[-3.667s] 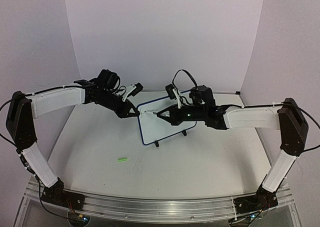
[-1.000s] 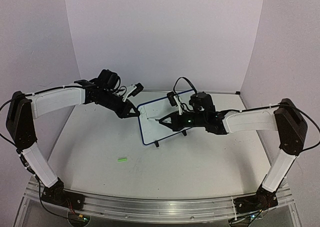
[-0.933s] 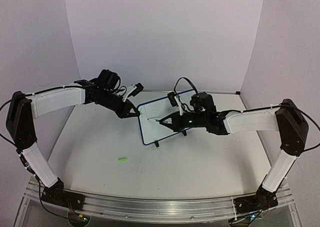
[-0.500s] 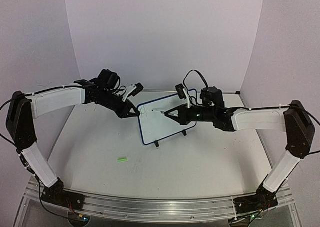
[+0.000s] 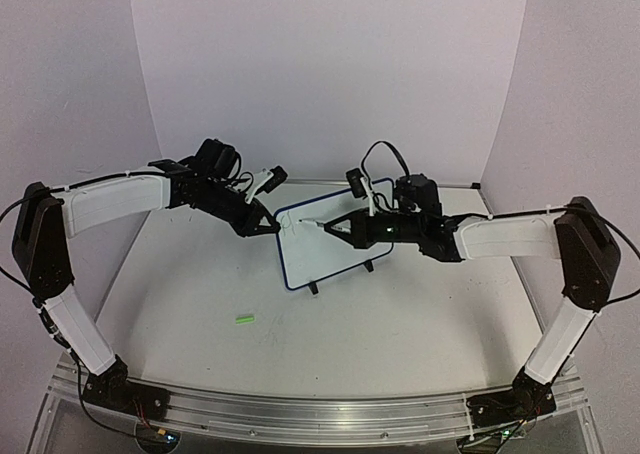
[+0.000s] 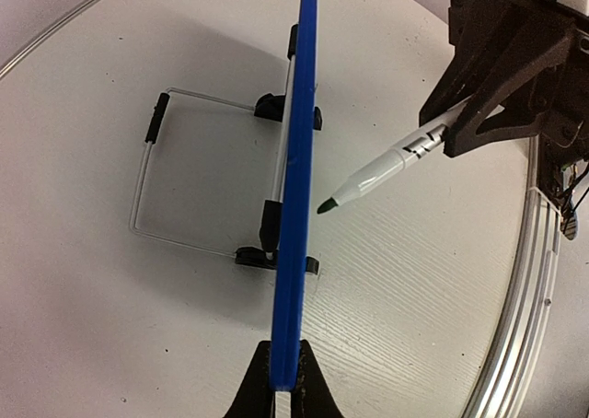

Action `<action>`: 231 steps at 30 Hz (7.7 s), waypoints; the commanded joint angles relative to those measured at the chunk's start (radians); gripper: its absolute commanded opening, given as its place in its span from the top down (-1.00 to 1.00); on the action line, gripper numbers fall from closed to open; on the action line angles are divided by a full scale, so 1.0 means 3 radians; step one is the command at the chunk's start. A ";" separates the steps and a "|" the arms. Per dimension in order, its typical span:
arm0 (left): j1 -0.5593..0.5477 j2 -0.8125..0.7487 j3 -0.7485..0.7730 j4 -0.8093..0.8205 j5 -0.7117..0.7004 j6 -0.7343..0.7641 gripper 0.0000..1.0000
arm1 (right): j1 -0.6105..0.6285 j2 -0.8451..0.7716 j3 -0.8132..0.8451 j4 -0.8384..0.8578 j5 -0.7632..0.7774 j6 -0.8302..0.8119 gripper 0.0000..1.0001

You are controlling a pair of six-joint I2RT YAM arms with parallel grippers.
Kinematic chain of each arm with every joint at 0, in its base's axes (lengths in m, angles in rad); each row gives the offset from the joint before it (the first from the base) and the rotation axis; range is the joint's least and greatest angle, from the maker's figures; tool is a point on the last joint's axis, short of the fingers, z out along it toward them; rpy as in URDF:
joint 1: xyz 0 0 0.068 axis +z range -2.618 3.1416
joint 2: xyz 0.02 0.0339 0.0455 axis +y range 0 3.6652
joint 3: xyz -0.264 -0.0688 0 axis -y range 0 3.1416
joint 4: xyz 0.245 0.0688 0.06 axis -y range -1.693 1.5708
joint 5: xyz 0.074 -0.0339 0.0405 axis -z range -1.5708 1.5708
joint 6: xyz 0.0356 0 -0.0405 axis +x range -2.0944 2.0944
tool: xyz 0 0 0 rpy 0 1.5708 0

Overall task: Write a sentence on the whiteboard
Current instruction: Write on the whiteboard with the whiteboard marker without the cap.

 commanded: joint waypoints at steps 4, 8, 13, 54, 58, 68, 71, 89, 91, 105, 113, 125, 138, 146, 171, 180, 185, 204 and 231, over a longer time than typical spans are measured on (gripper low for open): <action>-0.0032 0.0046 0.0053 -0.0100 -0.0109 0.0099 1.00 | -0.0010 0.0082 0.0183 0.0166 0.0082 0.0024 1.00; -0.0032 0.0052 0.0058 -0.0099 -0.0109 0.0102 1.00 | -0.0009 0.0126 0.0210 0.0166 0.0087 0.0024 1.00; -0.0032 0.0056 0.0058 -0.0101 -0.0113 0.0107 1.00 | -0.0006 0.0188 0.0244 0.0164 0.0000 0.0009 1.00; -0.0032 0.0059 0.0068 -0.0112 -0.0109 0.0112 1.00 | -0.0011 -0.0061 0.0126 -0.0054 0.0283 -0.0151 1.00; -0.0032 0.0056 0.0068 -0.0111 -0.0111 0.0113 1.00 | -0.0012 -0.0053 0.0158 -0.0054 0.0248 -0.0157 1.00; -0.0032 0.0066 0.0073 -0.0112 -0.0111 0.0113 1.00 | -0.0014 -0.0040 0.0185 0.0019 0.0191 -0.0127 1.00; -0.0032 0.0067 0.0073 -0.0114 -0.0109 0.0116 1.00 | -0.0013 -0.0048 0.0188 0.0041 0.0169 -0.0117 1.00; -0.0033 0.0076 0.0075 -0.0117 -0.0113 0.0116 1.00 | -0.0010 -0.0079 0.0167 0.0111 0.0111 -0.0080 1.00; -0.0032 0.0077 0.0077 -0.0115 -0.0113 0.0116 1.00 | -0.0011 -0.0068 0.0171 0.0113 0.0108 -0.0077 1.00; -0.0033 0.0065 0.0074 -0.0119 -0.0124 0.0116 1.00 | -0.0011 -0.0359 -0.0094 0.0155 0.0044 -0.0036 1.00; -0.0032 0.0075 0.0073 -0.0121 -0.0124 0.0117 1.00 | -0.0014 -0.0184 -0.0037 0.0156 0.0078 -0.0061 1.00; -0.0032 0.0090 0.0073 -0.0117 -0.0118 0.0122 1.00 | -0.0028 -0.0024 0.0059 0.0155 0.0186 -0.0073 1.00; -0.0032 0.0090 0.0073 -0.0121 -0.0124 0.0122 1.00 | -0.0046 -0.0010 0.0090 0.0204 0.0205 -0.0064 1.00; -0.0032 0.0088 0.0074 -0.0121 -0.0124 0.0127 1.00 | -0.0051 0.0057 0.0088 0.0213 0.0229 -0.0047 1.00; -0.0031 0.0090 0.0078 -0.0125 -0.0129 0.0128 1.00 | -0.0051 0.0142 -0.0357 0.0394 0.0204 0.0119 1.00; -0.0035 0.0089 0.0083 -0.0127 -0.0117 0.0127 1.00 | -0.0046 -0.0293 -0.0430 0.0420 0.0021 0.0150 1.00; -0.0037 0.0090 0.0083 -0.0132 -0.0114 0.0124 1.00 | -0.0044 -0.0294 -0.0322 0.0465 0.0090 0.0165 1.00; -0.0037 0.0096 0.0083 -0.0133 -0.0118 0.0126 1.00 | -0.0019 0.0028 -0.0050 0.0487 0.0229 0.0160 1.00; -0.0037 0.0087 0.0083 -0.0138 -0.0119 0.0126 1.00 | -0.0024 -0.0168 -0.0346 0.0495 0.0581 0.0162 1.00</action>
